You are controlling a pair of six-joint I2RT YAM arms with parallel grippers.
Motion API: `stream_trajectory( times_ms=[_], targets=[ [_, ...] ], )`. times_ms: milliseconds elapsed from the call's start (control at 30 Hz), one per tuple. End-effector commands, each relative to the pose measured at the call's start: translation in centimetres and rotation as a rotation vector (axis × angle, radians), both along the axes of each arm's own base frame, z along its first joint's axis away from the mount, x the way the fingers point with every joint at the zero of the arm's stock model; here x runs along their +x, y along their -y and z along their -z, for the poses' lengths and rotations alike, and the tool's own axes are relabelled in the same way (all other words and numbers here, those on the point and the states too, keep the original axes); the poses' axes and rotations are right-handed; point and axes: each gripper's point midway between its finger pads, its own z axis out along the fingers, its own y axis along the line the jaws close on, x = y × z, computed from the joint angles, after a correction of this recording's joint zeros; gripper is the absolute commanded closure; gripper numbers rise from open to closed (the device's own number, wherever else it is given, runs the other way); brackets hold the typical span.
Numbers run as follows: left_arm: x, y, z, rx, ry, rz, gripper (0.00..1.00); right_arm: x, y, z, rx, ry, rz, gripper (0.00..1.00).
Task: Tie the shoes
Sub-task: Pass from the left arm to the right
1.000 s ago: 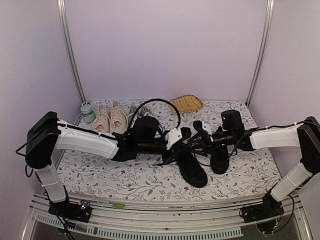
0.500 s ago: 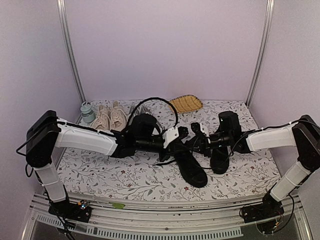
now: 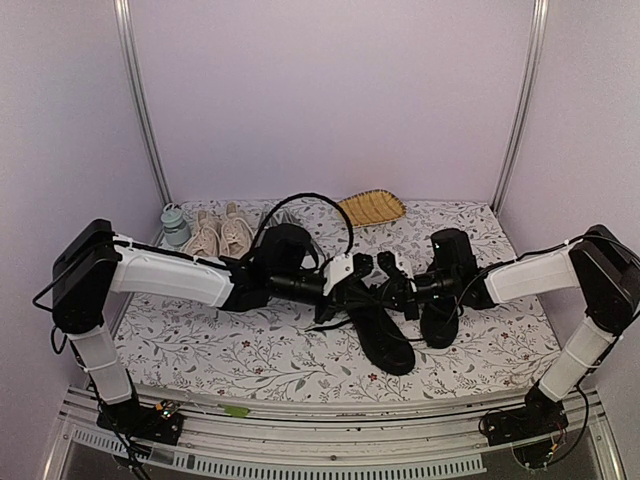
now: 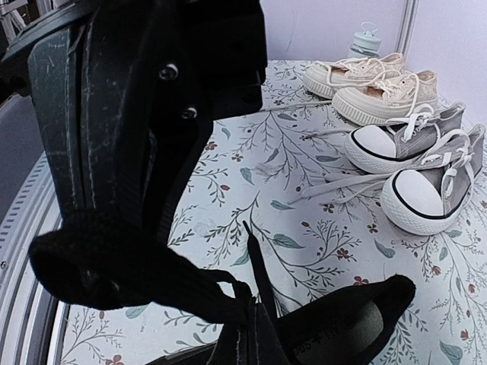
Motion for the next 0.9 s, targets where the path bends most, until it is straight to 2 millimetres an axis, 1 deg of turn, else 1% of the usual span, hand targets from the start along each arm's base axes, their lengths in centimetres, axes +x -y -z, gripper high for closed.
stream_trajectory(
  times_ms=[0,67,133,167,200,233,333,367,433,533,600,700,800,867],
  targets=[
    [0.3,-0.2,-0.5,-0.006,-0.010,0.020,1.00,0.4,0.4,-1.7,0.022,0.039,0.049,0.99],
    [0.3,-0.3,-0.1,0.000,-0.004,0.028,1.00,0.6,0.8,-1.5,0.009,0.009,0.092,1.00],
    [0.5,-0.3,0.5,0.021,0.010,0.025,1.00,0.8,1.1,-1.0,-0.020,-0.078,0.146,1.00],
    [0.6,-0.2,0.7,0.029,0.020,0.024,0.85,0.9,1.3,-0.9,-0.035,-0.123,0.173,1.00],
    [0.7,-0.2,1.0,0.039,0.035,0.031,0.73,1.0,1.5,-0.7,-0.055,-0.168,0.199,1.00],
    [0.8,-0.2,1.3,0.053,0.061,0.042,0.65,1.0,1.8,-0.5,-0.068,-0.221,0.232,1.00],
    [1.0,0.0,2.8,0.132,0.132,0.072,0.55,0.6,2.6,0.3,-0.099,-0.368,0.308,1.00],
    [0.8,0.0,3.3,0.155,0.148,0.093,0.52,0.4,3.0,0.5,-0.103,-0.413,0.329,1.00],
    [-0.1,0.3,4.2,0.224,0.201,0.146,0.50,0.2,3.6,0.2,-0.095,-0.462,0.351,1.00],
    [-1.0,0.9,5.4,0.298,0.309,0.159,0.50,1.1,4.8,-0.7,-0.088,-0.469,0.392,1.00],
    [-1.0,0.9,6.2,0.324,0.335,0.167,0.49,1.3,5.1,-0.9,-0.083,-0.476,0.395,1.00],
    [-0.2,0.6,7.0,0.377,0.352,0.138,0.49,1.3,5.2,-0.6,-0.106,-0.505,0.397,1.00],
    [-0.6,0.3,7.8,0.406,0.360,0.158,0.48,1.2,5.3,-0.3,-0.109,-0.550,0.414,1.00],
    [-0.8,0.7,8.2,0.410,0.378,0.165,0.48,1.1,5.2,-0.4,-0.101,-0.583,0.414,1.00]
  ],
)
